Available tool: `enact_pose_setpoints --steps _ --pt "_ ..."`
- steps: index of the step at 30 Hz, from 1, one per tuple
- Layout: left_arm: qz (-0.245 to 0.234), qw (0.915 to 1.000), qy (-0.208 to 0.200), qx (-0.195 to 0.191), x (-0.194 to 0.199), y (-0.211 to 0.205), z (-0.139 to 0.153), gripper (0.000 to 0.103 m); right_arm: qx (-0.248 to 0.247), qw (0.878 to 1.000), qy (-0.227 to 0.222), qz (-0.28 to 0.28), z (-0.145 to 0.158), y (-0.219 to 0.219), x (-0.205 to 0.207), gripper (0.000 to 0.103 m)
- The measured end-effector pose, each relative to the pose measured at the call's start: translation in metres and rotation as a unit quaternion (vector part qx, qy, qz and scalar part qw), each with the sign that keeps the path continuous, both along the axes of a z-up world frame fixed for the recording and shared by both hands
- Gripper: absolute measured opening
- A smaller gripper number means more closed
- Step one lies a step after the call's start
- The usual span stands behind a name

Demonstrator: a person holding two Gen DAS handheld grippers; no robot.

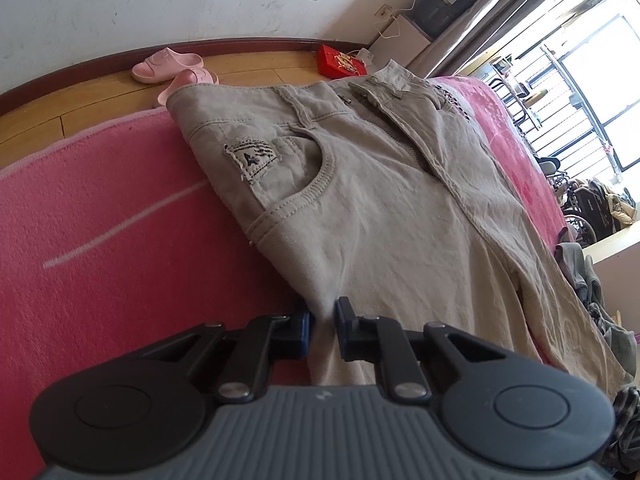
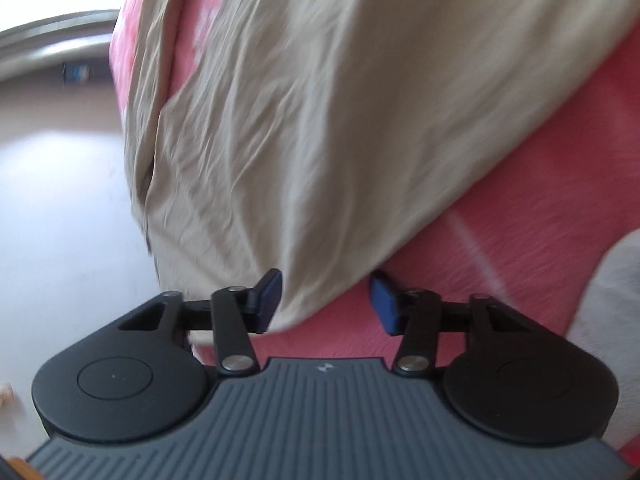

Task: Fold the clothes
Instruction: 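Lower both grippers onto the khaki trouser leg ends and close them, then hold the trouser leg ends closed in both grippers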

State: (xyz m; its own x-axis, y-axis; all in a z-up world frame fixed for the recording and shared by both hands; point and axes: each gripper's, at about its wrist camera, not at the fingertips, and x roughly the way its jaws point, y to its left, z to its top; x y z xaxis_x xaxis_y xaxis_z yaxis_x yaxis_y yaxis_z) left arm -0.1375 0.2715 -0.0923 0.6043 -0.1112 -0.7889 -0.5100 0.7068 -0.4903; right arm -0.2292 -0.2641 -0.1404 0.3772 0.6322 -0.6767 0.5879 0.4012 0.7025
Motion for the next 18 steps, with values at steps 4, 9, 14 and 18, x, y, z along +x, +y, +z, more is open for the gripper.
enact_pose_setpoints --steps 4,9,14,18 --pt "0.001 1.0 -0.001 0.002 0.0 -0.001 0.0 0.014 -0.017 0.999 0.002 -0.029 -0.003 -0.012 -0.008 0.035" --pt "0.003 1.0 -0.002 0.002 -0.001 -0.001 0.0 0.014 -0.024 0.999 0.002 -0.048 -0.003 -0.017 -0.009 0.033" --pt "0.004 1.0 -0.003 0.004 -0.001 -0.002 -0.001 0.014 -0.023 0.998 0.002 -0.055 -0.007 -0.013 -0.007 0.033" --pt "0.004 1.0 -0.003 0.004 -0.001 -0.001 -0.001 0.014 -0.022 0.998 0.002 -0.055 -0.008 -0.014 -0.007 0.033"
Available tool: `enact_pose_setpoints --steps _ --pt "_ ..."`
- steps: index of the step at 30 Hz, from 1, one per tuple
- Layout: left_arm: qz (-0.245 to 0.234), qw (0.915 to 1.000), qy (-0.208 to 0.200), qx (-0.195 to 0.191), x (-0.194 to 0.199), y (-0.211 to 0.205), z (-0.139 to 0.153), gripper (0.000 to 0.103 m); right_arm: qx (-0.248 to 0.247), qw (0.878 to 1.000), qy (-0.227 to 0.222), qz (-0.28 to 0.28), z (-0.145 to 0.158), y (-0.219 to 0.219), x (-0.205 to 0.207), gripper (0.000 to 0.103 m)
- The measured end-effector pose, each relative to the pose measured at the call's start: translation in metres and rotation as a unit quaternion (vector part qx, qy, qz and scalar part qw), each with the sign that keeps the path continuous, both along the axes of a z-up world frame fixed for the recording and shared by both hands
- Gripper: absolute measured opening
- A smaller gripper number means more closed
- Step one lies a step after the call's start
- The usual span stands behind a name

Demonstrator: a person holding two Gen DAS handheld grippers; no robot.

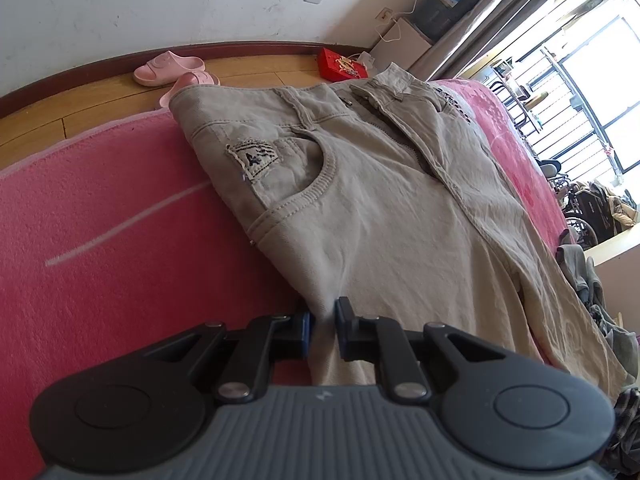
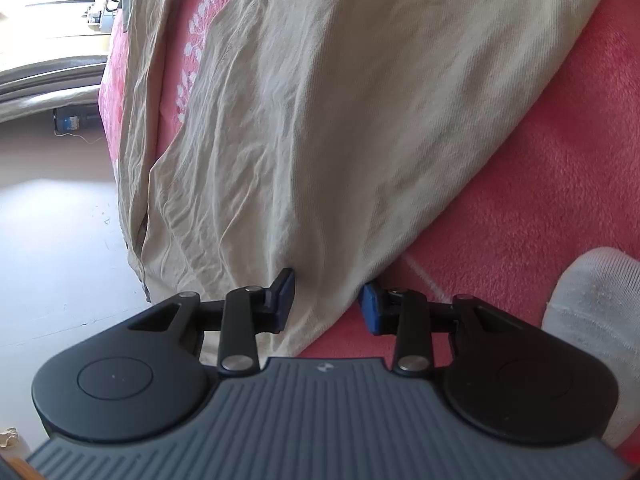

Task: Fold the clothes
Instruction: 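Hold the trouser leg ends closed in both grippers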

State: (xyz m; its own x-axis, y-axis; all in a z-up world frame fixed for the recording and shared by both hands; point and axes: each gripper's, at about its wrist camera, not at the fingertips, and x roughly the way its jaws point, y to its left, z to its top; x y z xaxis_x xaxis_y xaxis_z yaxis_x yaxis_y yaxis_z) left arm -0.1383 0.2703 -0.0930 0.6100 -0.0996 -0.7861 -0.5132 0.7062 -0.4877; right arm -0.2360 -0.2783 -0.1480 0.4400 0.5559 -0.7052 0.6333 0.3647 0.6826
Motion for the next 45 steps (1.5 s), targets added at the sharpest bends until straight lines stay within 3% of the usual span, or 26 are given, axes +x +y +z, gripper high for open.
enact_pose_setpoints --steps 17,29,45 --pt "0.002 1.0 -0.002 0.005 -0.001 -0.001 -0.001 0.014 0.005 1.0 0.001 -0.008 0.0 0.003 0.002 0.033" --pt "0.002 1.0 -0.003 0.006 -0.001 -0.002 -0.001 0.014 0.041 0.997 0.009 -0.066 -0.008 -0.003 -0.002 0.034" --pt "0.002 1.0 -0.004 0.008 -0.002 -0.002 -0.003 0.014 -0.047 0.998 0.005 -0.042 0.013 -0.005 0.016 0.036"
